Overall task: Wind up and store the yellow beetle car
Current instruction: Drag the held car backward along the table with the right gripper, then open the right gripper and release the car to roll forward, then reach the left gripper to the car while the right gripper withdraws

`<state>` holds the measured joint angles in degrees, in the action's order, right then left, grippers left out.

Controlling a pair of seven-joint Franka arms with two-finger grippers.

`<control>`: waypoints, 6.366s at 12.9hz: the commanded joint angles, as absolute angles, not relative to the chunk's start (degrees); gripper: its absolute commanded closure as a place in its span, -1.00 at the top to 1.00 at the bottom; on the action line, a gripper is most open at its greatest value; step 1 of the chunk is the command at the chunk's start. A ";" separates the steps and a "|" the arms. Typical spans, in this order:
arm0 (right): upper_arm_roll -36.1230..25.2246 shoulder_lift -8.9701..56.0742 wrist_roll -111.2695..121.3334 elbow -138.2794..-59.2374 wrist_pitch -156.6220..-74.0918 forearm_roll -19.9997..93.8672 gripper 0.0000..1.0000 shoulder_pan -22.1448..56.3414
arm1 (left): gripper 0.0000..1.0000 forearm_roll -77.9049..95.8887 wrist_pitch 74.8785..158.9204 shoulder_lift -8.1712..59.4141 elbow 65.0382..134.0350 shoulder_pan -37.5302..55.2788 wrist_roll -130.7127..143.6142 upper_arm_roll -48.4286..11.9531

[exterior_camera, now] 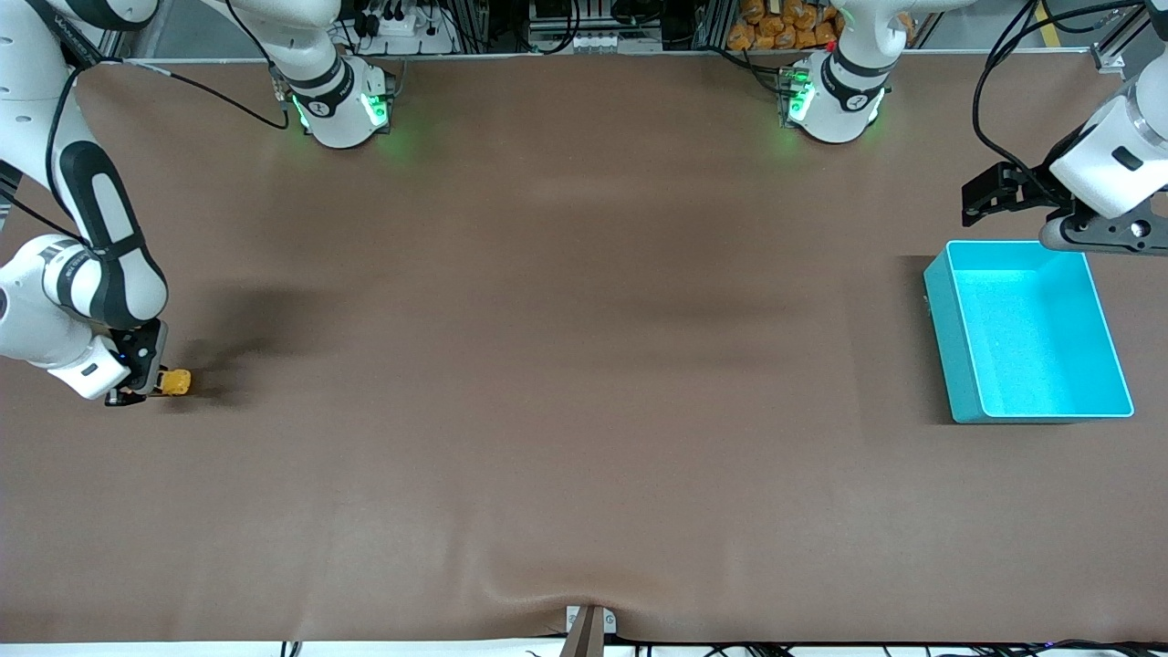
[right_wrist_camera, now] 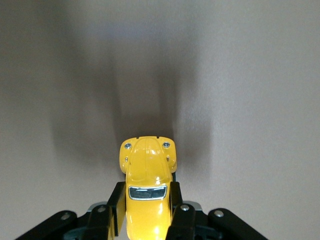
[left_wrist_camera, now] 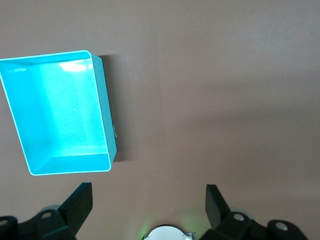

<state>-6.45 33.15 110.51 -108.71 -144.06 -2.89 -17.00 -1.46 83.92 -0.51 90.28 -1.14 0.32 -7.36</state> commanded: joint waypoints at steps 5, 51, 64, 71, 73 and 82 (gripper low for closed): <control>-5.71 36.30 113.82 -106.00 -144.14 -2.20 -0.26 -20.21 | 1.00 -1.23 83.85 -0.53 89.91 -1.05 1.76 -7.21; -4.75 28.31 56.10 -77.26 -102.04 5.89 1.00 -3.17 | 1.00 -0.97 86.13 4.03 90.35 1.66 11.65 -7.29; -4.75 2.93 18.51 -93.14 -96.60 7.56 1.00 1.05 | 1.00 -1.41 107.12 22.58 94.46 12.83 95.94 -7.29; -4.92 3.95 15.03 -81.83 -85.70 4.67 1.00 -1.93 | 1.00 -0.97 113.29 24.43 101.77 15.28 114.43 -7.29; -5.18 4.48 15.38 -82.26 -85.69 4.66 1.00 -3.16 | 1.00 -0.97 115.91 25.22 103.00 15.82 116.27 -7.29; -3.53 3.43 8.03 -83.23 -81.13 2.64 1.00 -0.27 | 1.00 -1.67 127.88 26.89 110.91 17.75 120.06 -7.21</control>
<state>-4.67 4.58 13.07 -83.38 -82.87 4.59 -1.00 -1.46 126.15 26.28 109.69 16.90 119.10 -7.66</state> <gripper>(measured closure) 0.000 0.000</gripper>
